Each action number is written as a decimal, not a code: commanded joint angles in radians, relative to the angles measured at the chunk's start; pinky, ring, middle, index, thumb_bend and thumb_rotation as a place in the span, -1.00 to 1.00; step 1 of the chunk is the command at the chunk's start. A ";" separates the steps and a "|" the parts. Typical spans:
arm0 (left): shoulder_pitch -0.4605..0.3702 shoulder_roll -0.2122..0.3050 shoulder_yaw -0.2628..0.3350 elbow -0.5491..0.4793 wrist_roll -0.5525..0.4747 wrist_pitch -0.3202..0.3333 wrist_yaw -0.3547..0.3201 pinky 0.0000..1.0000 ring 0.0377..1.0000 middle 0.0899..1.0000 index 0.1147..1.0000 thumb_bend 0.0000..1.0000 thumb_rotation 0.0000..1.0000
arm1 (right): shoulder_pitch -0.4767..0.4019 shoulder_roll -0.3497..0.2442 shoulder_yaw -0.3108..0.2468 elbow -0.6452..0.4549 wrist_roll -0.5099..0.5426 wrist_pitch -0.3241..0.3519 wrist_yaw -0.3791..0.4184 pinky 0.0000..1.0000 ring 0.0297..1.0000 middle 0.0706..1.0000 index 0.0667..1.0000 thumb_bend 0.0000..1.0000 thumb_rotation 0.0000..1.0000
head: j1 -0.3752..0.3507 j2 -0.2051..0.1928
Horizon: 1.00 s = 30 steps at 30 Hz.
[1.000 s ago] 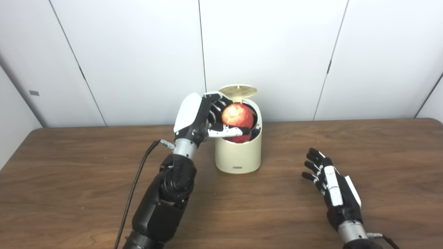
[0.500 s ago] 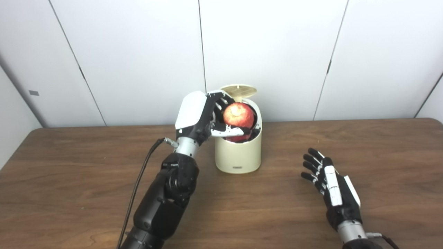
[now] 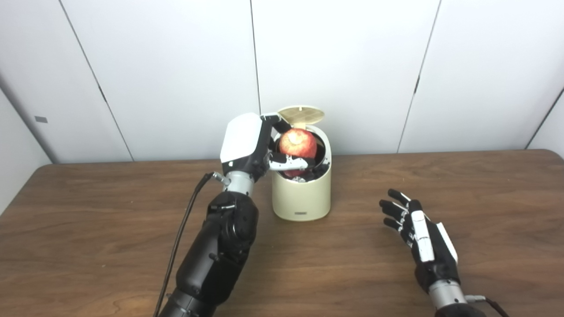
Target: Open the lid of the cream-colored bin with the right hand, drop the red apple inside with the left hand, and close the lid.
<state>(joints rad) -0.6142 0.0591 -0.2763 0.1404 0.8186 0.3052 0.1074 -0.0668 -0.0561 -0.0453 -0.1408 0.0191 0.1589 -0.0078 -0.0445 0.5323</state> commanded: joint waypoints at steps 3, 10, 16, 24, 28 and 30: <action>-0.036 0.023 -0.003 -0.041 0.023 0.046 -0.040 -0.04 0.10 0.36 0.20 0.89 -0.95 | -0.035 0.002 0.001 -0.030 0.001 -0.019 0.002 0.61 0.63 0.49 0.62 0.08 1.00 | -0.001 0.000; -0.031 0.028 -0.016 -0.061 0.027 0.065 -0.063 -0.02 0.10 0.44 0.28 0.84 -1.00 | -0.037 0.004 0.001 -0.027 -0.003 -0.024 -0.001 0.62 0.61 0.45 0.57 0.06 1.00 | -0.003 0.000; -0.032 0.032 -0.022 -0.063 0.029 0.067 -0.063 0.01 0.14 0.42 0.26 0.89 -1.00 | -0.040 0.003 0.001 -0.031 -0.003 -0.022 0.000 0.62 0.60 0.43 0.54 0.02 1.00 | 0.000 0.002; -0.031 0.026 -0.011 -0.066 0.010 0.067 -0.064 -0.11 0.00 0.28 0.22 0.89 -1.00 | -0.042 0.001 -0.002 -0.027 -0.008 -0.019 -0.003 0.62 0.59 0.43 0.50 0.04 1.00 | 0.000 0.001; -0.022 0.023 0.001 -0.061 -0.006 0.038 -0.028 -0.18 -0.06 0.13 0.13 0.80 -1.00 | -0.042 0.004 -0.002 -0.026 -0.003 -0.023 -0.002 0.61 0.58 0.42 0.48 0.03 1.00 | -0.001 0.002; -0.012 0.018 0.018 -0.052 -0.041 -0.018 0.019 -0.35 -0.27 -0.23 -0.07 0.19 -1.00 | -0.042 0.006 -0.002 -0.027 -0.005 -0.020 -0.004 0.61 0.58 0.43 0.49 0.03 1.00 | -0.002 0.001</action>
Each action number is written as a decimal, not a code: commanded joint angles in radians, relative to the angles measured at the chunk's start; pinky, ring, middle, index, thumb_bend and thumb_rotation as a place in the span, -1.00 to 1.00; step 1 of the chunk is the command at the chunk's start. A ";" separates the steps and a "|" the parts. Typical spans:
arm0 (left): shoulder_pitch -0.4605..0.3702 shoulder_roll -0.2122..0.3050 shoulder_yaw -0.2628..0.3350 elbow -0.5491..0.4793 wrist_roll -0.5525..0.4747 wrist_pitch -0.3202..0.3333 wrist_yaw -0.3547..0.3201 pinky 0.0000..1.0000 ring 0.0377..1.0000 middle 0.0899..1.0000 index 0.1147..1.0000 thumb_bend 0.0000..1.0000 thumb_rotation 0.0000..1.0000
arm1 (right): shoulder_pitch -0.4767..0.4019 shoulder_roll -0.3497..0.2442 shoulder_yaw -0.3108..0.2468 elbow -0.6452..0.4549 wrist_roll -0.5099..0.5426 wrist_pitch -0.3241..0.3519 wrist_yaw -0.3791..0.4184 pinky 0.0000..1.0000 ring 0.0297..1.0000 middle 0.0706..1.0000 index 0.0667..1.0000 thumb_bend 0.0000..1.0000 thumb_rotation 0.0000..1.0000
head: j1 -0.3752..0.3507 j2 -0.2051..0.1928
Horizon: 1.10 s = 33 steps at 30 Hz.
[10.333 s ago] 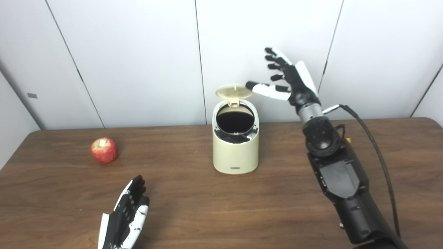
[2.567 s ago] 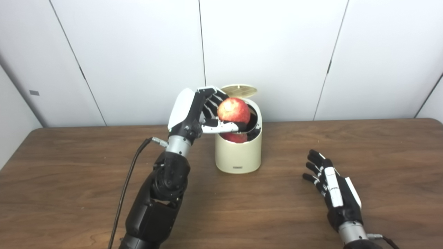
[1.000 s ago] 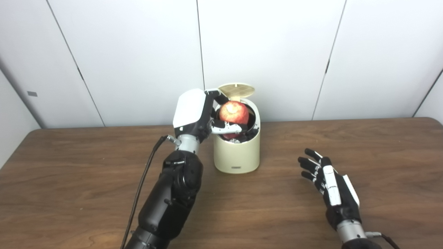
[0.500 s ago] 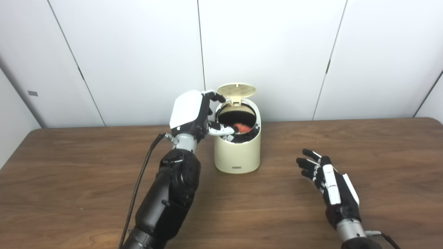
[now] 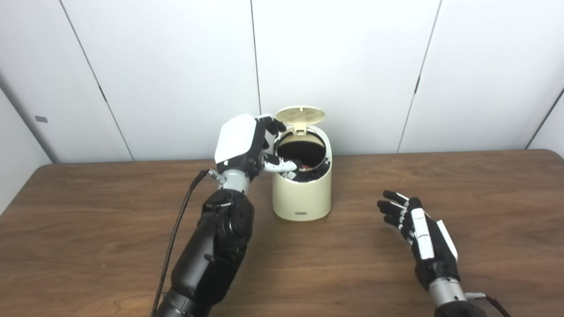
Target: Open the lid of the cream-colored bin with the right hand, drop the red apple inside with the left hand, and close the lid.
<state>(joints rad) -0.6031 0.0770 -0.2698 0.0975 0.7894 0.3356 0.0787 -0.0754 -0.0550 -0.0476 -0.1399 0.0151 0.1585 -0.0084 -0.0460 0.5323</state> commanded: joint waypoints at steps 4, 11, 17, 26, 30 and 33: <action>-0.004 -0.003 0.040 0.002 -0.068 -0.140 0.112 -0.39 -0.33 -0.22 -0.08 0.00 -1.00 | -0.032 0.004 0.000 -0.026 -0.001 -0.024 -0.002 0.60 0.58 0.43 0.49 0.02 1.00 | 0.001 0.001; 0.012 -0.006 0.057 0.011 -0.084 -0.221 0.194 -0.36 -0.21 -0.07 -0.09 -0.06 -1.00 | -0.031 0.000 -0.001 -0.027 0.001 -0.022 0.002 0.59 0.56 0.42 0.50 0.02 1.00 | 0.004 0.002; 0.025 0.004 0.063 -0.002 -0.083 -0.247 0.213 -0.40 -0.21 -0.02 -0.11 -0.06 -1.00 | -0.029 -0.006 -0.004 -0.030 0.006 -0.011 0.006 0.59 0.56 0.42 0.52 0.04 1.00 | 0.007 0.006; 0.102 -0.003 0.143 -0.086 -0.169 -0.273 0.213 -0.29 -0.19 -0.01 -0.16 -0.05 -1.00 | -0.026 -0.017 -0.009 -0.032 0.016 -0.019 0.014 0.59 0.59 0.45 0.52 0.06 1.00 | 0.019 0.010; 0.186 -0.033 0.212 -0.181 -0.313 -0.247 0.161 -0.34 -0.13 0.00 -0.13 -0.05 -1.00 | -0.032 -0.028 -0.004 -0.032 0.010 -0.034 0.021 0.58 0.65 0.53 0.56 0.06 0.99 | 0.021 0.011; 0.257 -0.043 0.246 -0.249 -0.397 -0.221 0.119 -0.26 -0.20 -0.06 -0.07 -0.01 -1.00 | -0.060 -0.046 0.004 -0.009 -0.006 -0.068 0.029 0.62 0.71 0.64 0.61 0.10 0.97 | 0.019 0.012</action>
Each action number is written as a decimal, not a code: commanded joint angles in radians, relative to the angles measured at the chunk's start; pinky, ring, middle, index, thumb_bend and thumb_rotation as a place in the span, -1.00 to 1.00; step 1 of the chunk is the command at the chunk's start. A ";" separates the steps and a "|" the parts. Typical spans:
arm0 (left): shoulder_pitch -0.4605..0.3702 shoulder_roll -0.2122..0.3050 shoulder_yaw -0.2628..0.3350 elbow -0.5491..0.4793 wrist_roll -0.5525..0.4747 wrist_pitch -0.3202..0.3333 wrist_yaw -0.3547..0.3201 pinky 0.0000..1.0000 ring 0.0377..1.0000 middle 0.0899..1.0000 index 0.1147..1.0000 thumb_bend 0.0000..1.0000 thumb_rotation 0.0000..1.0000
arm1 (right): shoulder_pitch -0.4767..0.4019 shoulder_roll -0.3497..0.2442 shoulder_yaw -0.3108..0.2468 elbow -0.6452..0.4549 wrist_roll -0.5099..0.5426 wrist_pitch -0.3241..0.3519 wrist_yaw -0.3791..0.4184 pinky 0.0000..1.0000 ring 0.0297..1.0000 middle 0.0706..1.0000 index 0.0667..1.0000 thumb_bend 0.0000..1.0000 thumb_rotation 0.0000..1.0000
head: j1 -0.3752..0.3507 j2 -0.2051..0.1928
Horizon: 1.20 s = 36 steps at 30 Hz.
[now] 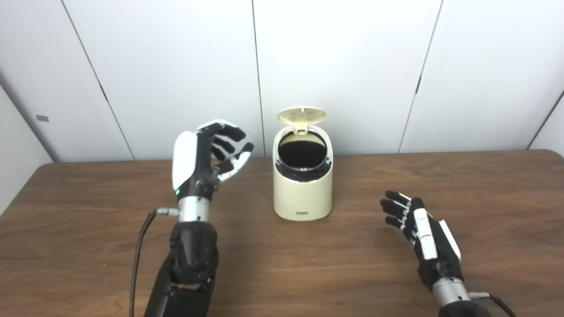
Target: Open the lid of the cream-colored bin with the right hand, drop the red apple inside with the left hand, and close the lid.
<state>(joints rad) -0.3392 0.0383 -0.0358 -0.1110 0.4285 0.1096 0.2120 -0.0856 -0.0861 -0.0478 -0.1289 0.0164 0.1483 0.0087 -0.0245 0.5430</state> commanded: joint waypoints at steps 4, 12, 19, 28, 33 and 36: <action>0.071 0.003 0.035 -0.107 -0.112 0.049 -0.072 -0.06 0.07 -0.14 -0.07 0.02 -1.00 | -0.101 -0.041 0.020 -0.003 -0.050 -0.081 0.011 0.76 0.81 0.75 0.68 0.04 1.00 | -0.005 0.001; 0.204 0.031 0.066 -0.139 -0.311 0.071 -0.202 0.70 0.75 0.82 0.86 0.19 0.42 | -0.237 -0.071 0.060 0.015 -0.163 -0.051 -0.006 0.75 0.82 0.80 0.68 0.08 0.94 | -0.020 0.001; 0.284 0.033 0.065 -0.112 -0.359 0.047 -0.230 0.99 0.98 1.00 0.99 0.17 0.83 | -0.373 -0.077 0.087 0.056 -0.260 -0.016 -0.019 0.76 0.92 0.99 0.71 0.15 0.95 | -0.024 -0.007; 0.321 0.027 0.070 -0.056 -0.396 0.012 -0.235 1.00 1.00 1.00 1.00 0.15 0.77 | -0.538 -0.091 0.129 0.169 -0.319 -0.036 -0.004 0.44 0.64 0.72 0.69 0.05 0.92 | -0.037 -0.016; 0.335 0.023 0.068 -0.042 -0.412 -0.006 -0.237 1.00 1.00 1.00 1.00 0.16 0.78 | -0.602 -0.116 0.193 0.192 -0.437 0.032 0.004 0.52 0.72 0.77 0.68 0.01 0.90 | -0.031 -0.023; 0.338 0.020 0.065 -0.033 -0.418 -0.016 -0.238 1.00 1.00 1.00 1.00 0.15 0.78 | -0.630 -0.137 0.224 0.212 -0.476 0.037 0.022 0.58 0.76 0.77 0.69 -0.02 0.92 | -0.028 -0.025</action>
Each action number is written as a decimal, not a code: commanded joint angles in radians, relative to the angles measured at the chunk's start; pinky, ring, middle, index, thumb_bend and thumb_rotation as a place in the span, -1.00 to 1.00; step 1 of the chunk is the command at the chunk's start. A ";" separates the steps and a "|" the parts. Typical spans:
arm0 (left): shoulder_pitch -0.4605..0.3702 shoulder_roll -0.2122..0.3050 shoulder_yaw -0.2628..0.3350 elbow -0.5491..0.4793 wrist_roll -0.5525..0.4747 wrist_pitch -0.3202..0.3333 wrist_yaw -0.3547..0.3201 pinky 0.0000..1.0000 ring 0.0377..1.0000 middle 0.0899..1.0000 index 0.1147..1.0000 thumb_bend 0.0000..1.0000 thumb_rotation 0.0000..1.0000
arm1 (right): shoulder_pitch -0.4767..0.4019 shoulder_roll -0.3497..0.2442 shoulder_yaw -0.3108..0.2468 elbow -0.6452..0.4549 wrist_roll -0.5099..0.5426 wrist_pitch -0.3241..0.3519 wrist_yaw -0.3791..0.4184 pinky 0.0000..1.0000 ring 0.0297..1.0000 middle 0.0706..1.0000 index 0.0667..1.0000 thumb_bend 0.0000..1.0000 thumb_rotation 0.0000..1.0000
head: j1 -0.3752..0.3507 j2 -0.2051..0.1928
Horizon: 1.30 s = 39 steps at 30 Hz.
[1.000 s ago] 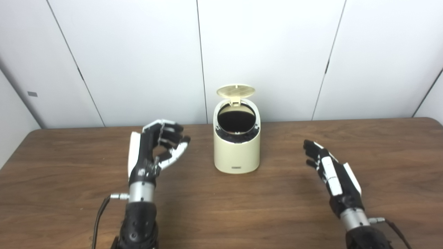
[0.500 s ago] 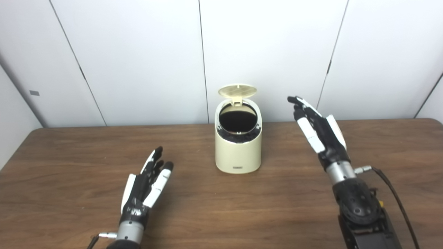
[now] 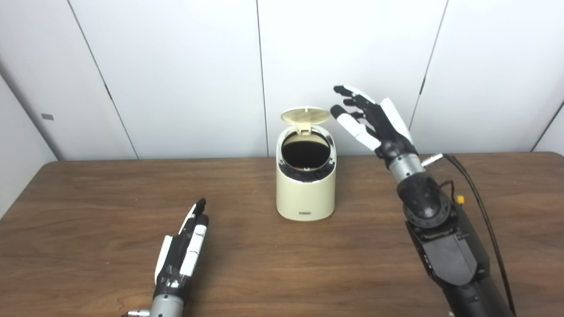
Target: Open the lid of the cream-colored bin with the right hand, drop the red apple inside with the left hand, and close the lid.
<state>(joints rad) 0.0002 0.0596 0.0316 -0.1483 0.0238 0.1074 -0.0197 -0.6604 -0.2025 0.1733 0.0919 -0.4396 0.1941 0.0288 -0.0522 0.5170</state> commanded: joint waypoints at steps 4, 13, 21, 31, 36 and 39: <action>-0.003 -0.009 -0.003 0.011 -0.027 -0.026 -0.009 1.00 1.00 1.00 1.00 0.17 0.73 | -0.082 -0.037 0.026 0.015 -0.046 -0.019 0.027 0.76 0.90 0.85 0.70 -0.04 0.90 | -0.002 0.001; -0.010 -0.015 -0.021 0.016 -0.021 -0.027 -0.005 1.00 1.00 1.00 0.97 0.14 0.74 | -0.100 -0.053 0.064 0.031 -0.077 -0.059 0.062 0.71 0.93 0.90 0.57 0.01 0.81 | -0.003 0.005; -0.018 -0.026 -0.025 0.014 -0.022 -0.020 -0.002 1.00 1.00 1.00 0.96 0.13 0.73 | -0.088 -0.071 0.096 0.002 -0.148 -0.065 0.063 0.77 1.00 0.91 0.42 0.04 0.93 | -0.006 0.011; -0.020 -0.034 -0.031 0.006 -0.014 0.013 0.007 1.00 1.00 1.00 0.96 0.19 0.69 | -0.044 -0.112 0.100 -0.089 -0.204 -0.042 0.126 0.81 1.00 0.93 0.45 0.04 0.93 | 0.000 0.022; -0.020 -0.033 -0.034 0.000 -0.017 0.016 0.006 1.00 1.00 1.00 0.97 0.19 0.67 | -0.021 -0.140 0.095 -0.143 -0.221 -0.045 0.165 0.76 1.00 0.92 0.45 0.06 0.94 | -0.001 0.028; -0.021 -0.031 -0.035 -0.003 -0.014 0.026 0.007 1.00 1.00 1.00 0.97 0.20 0.64 | -0.006 -0.154 0.093 -0.169 -0.222 -0.051 0.178 0.76 1.00 0.91 0.45 0.06 0.93 | 0.000 0.030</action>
<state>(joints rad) -0.0062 0.0301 0.0091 -0.1380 0.0033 0.1126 -0.0061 -0.6383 -0.3417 0.2784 -0.0369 -0.6566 0.1599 0.2052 -0.0522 0.5461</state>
